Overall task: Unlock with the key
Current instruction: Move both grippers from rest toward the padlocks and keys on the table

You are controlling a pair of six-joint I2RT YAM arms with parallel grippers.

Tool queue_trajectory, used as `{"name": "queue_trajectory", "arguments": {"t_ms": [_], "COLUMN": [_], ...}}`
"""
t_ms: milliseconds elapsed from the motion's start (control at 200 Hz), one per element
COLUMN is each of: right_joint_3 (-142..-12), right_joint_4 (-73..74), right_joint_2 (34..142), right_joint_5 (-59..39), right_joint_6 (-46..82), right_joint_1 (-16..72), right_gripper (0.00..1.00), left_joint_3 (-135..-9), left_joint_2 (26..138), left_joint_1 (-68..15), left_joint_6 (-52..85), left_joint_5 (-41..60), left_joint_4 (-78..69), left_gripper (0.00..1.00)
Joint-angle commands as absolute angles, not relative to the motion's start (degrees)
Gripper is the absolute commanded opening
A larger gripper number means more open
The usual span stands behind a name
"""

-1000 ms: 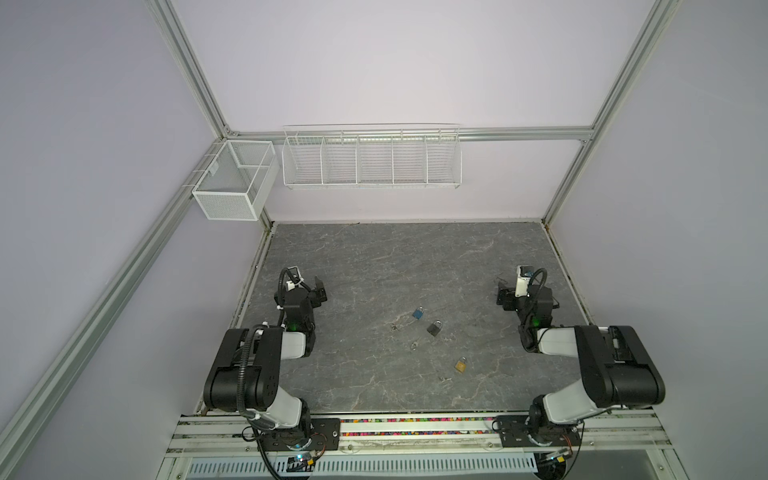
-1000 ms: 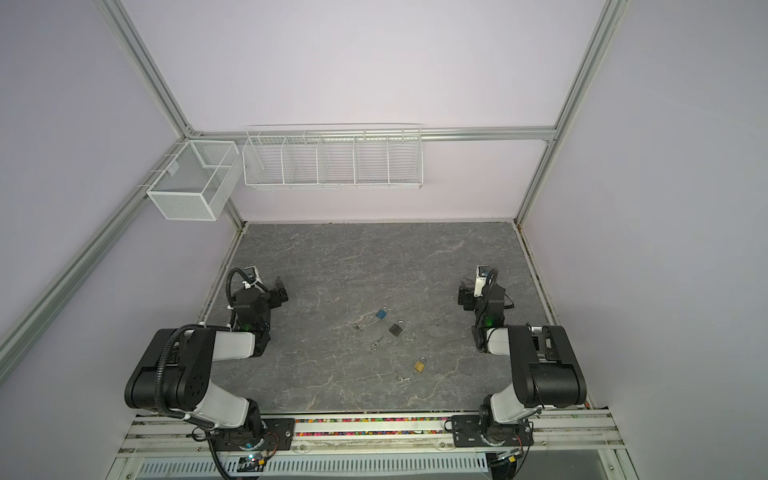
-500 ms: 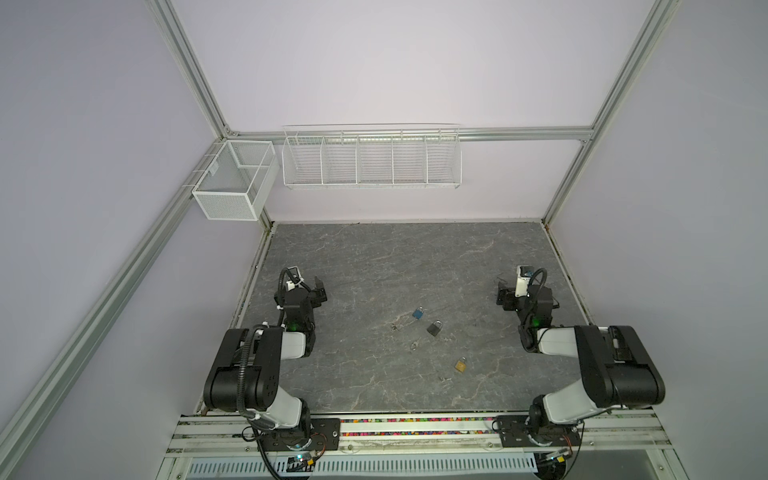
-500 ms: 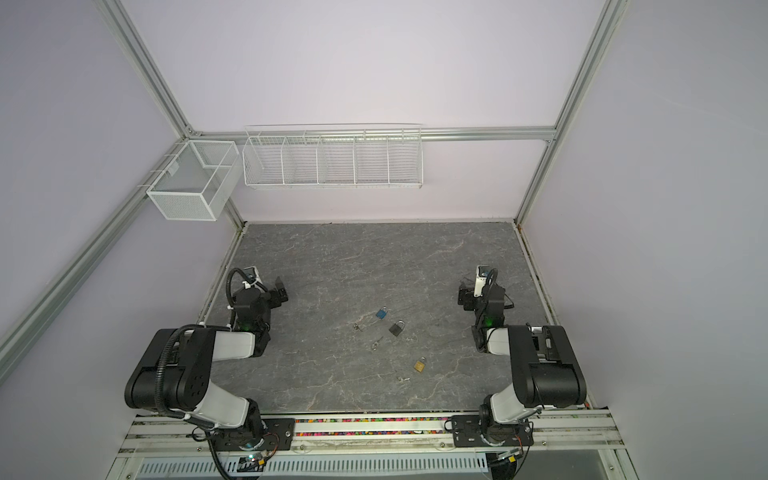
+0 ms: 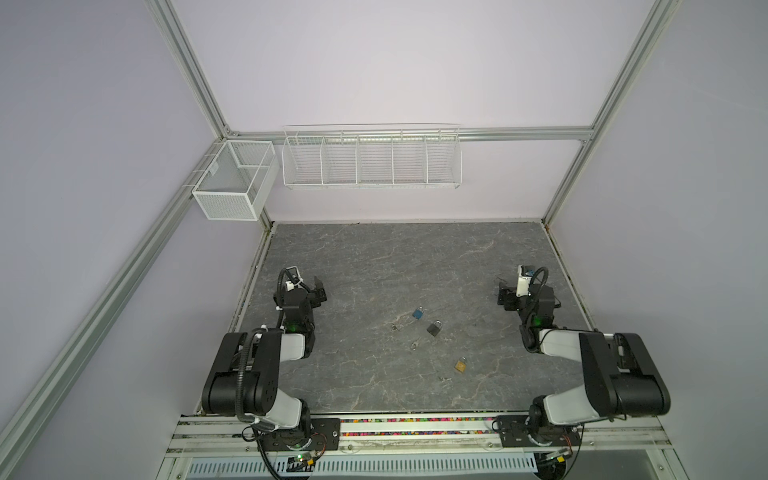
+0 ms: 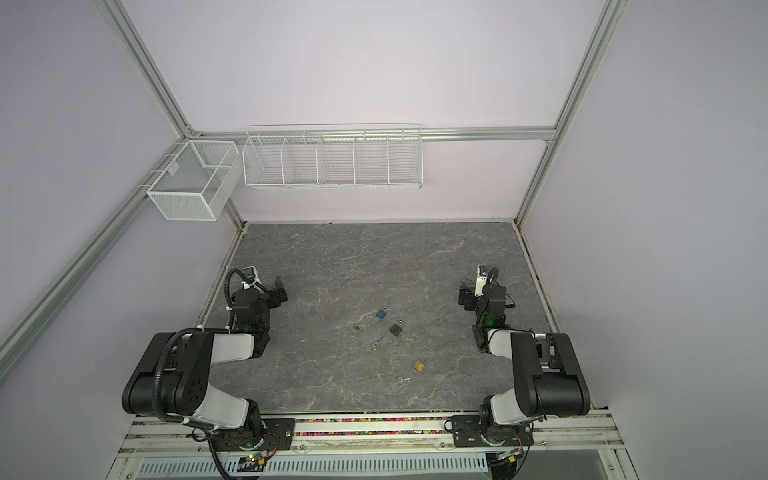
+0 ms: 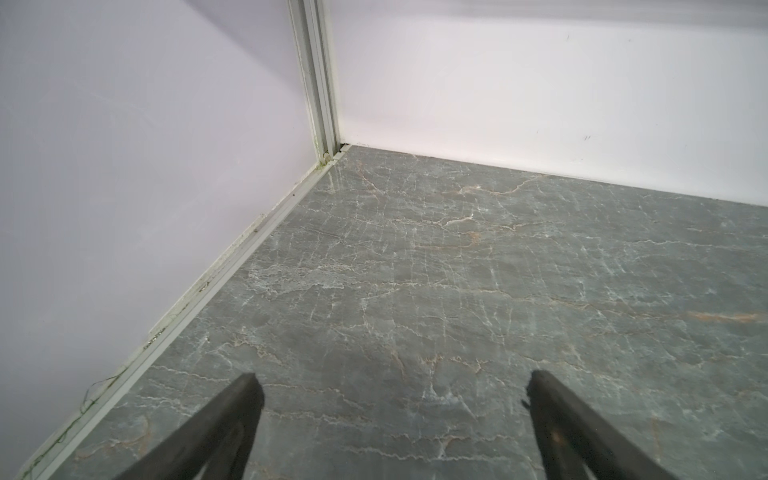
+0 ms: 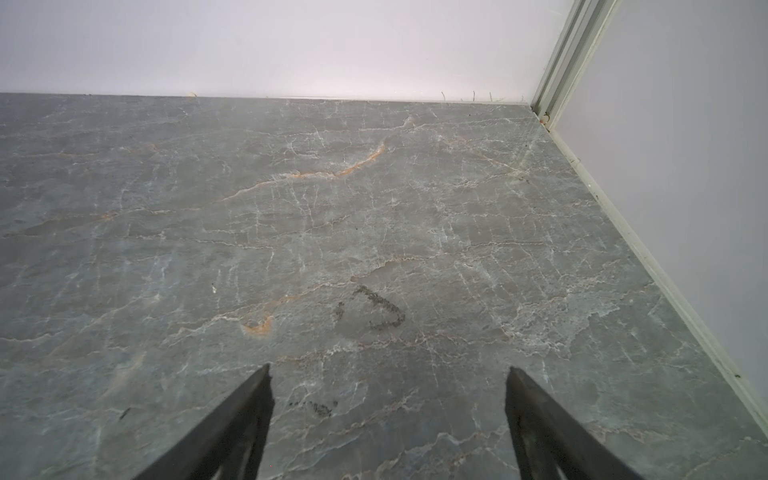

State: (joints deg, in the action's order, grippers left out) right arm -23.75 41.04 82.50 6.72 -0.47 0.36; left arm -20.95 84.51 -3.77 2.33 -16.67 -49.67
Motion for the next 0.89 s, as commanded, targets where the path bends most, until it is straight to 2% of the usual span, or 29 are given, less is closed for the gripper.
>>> {"name": "queue_trajectory", "arguments": {"t_ms": [0,95,225,350,495,640,785,890], "right_joint_3": [-26.8,-27.7,-32.6,-38.9,-42.4,-43.2,-45.3,-48.2], "right_joint_4": [33.2,31.4,21.8,6.2,-5.9,-9.3,-13.9,-19.5], "right_joint_2": [76.6,73.9,71.2,69.9,69.6,70.1,70.1,70.7], "right_joint_5": [8.7,9.1,6.1,11.0,9.8,1.9,-3.7,-3.1], "right_joint_6": [-0.6,1.7,7.4,20.7,32.3,33.4,31.4,29.0], "right_joint_1": [0.3,0.0,-0.7,-1.3,-2.0,-1.9,0.7,4.6], "right_gripper": [0.89,0.89,0.89,0.89,0.89,0.89,0.89,0.89], "left_joint_3": [-20.4,-19.8,-19.1,-21.1,-24.4,-23.5,-22.1,-24.5], "left_joint_2": [78.3,75.0,68.4,59.7,51.4,45.1,40.8,40.6], "left_joint_1": [-4.0,-4.0,-4.0,-4.0,-4.0,-3.9,-3.8,-3.8], "left_joint_6": [2.3,2.8,3.8,8.8,18.3,32.1,35.6,34.3], "left_joint_5": [-17.2,-17.3,-16.6,-16.0,-16.7,-24.1,-17.7,-11.5], "left_joint_4": [-45.6,-43.1,-38.0,-28.5,-17.8,-12.4,-11.0,-6.1], "left_gripper": [0.99,0.99,0.99,0.99,0.99,0.99,0.99,0.99]}}
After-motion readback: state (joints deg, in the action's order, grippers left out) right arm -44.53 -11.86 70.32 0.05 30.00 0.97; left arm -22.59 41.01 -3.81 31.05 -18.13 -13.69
